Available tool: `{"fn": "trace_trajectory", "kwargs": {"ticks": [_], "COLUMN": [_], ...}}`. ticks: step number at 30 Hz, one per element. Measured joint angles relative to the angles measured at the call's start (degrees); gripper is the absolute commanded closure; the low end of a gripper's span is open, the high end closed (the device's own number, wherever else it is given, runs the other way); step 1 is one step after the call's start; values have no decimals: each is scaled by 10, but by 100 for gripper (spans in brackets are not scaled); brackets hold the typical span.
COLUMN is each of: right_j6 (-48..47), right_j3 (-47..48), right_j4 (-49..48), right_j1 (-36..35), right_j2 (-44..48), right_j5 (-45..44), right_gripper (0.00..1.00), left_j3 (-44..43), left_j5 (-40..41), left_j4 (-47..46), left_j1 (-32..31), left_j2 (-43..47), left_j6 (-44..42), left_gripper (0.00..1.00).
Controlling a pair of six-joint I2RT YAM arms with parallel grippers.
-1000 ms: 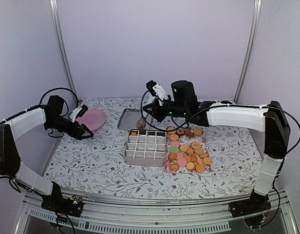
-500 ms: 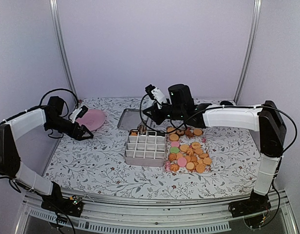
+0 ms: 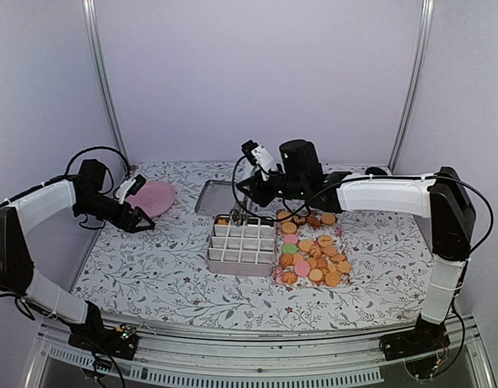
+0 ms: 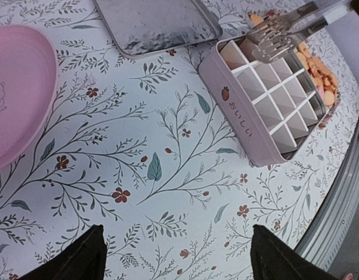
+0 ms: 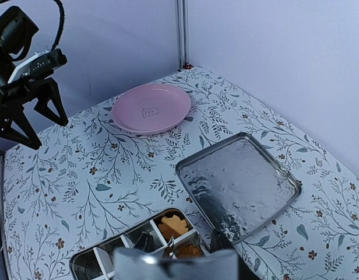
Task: Pack the cookies
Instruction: Place the fake cookies in the empty pocket of the box, then pick up the fake cookies from the plate.
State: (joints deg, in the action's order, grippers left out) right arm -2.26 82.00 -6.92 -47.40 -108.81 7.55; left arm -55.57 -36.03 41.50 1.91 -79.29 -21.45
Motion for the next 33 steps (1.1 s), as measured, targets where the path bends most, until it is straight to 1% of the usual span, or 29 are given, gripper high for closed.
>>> {"fn": "trace_trajectory", "kwargs": {"ticks": [6,11,15,22,24,29,33], "right_j6": [-1,-1,-2,3,9,39,65], "right_j3": [0,-23,-81,-234,-274,-337,-373], "right_j4": [0,0,-8,-1,14,36,37], "right_j1": [0,0,2,18,22,24,24], "right_j2": [11,62,137,282,320,381,406], "right_j5": [-7,-20,-40,-86,-98,-98,-83], "right_gripper": [72,72,72,71,68,66,65], "left_j3": [0,0,0,0,0,0,0], "left_j5": [0,0,0,-3,-4,-4,-4], "left_j4": [0,0,0,1,1,3,5], "left_j1": [0,0,0,0,0,0,0], "left_j2": [2,2,2,2,2,2,2], "left_j6": [0,0,0,0,0,0,0], "left_gripper": [15,15,15,15,15,15,15]}}
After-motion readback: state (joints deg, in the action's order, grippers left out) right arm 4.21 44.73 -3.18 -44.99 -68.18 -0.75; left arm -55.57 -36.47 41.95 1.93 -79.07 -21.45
